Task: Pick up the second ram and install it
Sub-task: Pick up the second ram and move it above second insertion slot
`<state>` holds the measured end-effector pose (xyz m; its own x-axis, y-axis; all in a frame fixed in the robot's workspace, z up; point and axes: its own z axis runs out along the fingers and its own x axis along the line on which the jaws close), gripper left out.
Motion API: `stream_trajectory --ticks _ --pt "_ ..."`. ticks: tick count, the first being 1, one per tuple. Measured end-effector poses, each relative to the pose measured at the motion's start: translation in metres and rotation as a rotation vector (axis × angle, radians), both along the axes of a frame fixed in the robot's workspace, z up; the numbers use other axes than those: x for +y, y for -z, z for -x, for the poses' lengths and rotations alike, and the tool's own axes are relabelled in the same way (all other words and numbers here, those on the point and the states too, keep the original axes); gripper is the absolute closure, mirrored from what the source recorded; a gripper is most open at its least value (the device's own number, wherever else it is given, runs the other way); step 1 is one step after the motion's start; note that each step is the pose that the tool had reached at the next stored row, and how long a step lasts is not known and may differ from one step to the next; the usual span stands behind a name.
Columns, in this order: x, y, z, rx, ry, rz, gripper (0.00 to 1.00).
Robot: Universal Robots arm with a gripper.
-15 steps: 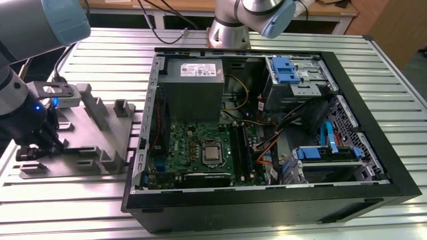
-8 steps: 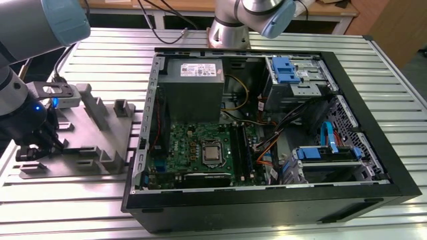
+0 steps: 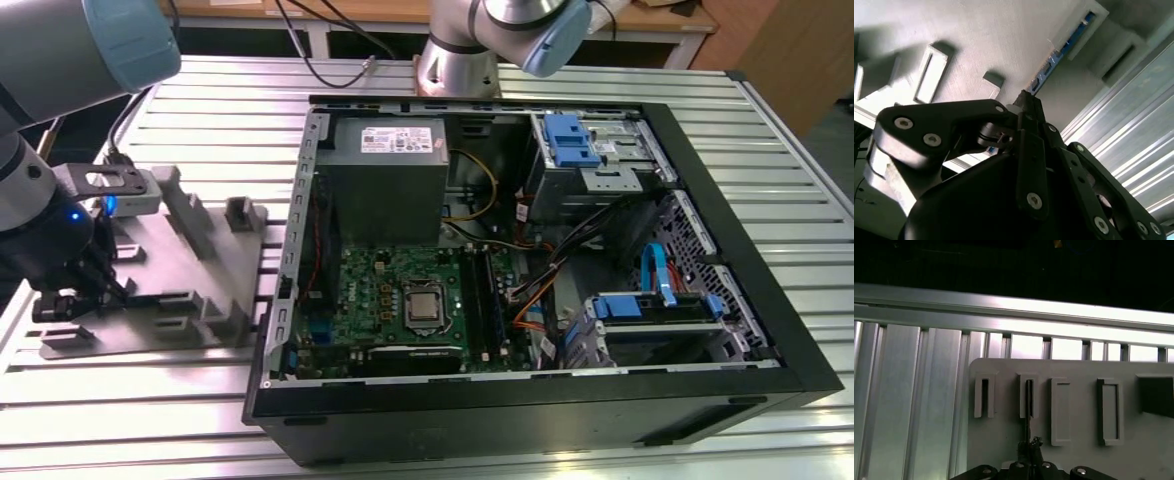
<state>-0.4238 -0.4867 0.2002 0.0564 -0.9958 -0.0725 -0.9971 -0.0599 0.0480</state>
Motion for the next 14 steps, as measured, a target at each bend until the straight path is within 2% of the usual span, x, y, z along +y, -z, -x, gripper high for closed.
stream_trajectory --ticks 1,9,14 --pt "0.0000 0.0000 0.0000 0.0000 0.000 0.0000 0.89" --pt "-0.0001 0.0001 0.0000 -0.0001 0.003 0.0002 0.89" --pt "-0.0001 0.0011 0.0000 0.0004 0.091 0.0005 0.89"
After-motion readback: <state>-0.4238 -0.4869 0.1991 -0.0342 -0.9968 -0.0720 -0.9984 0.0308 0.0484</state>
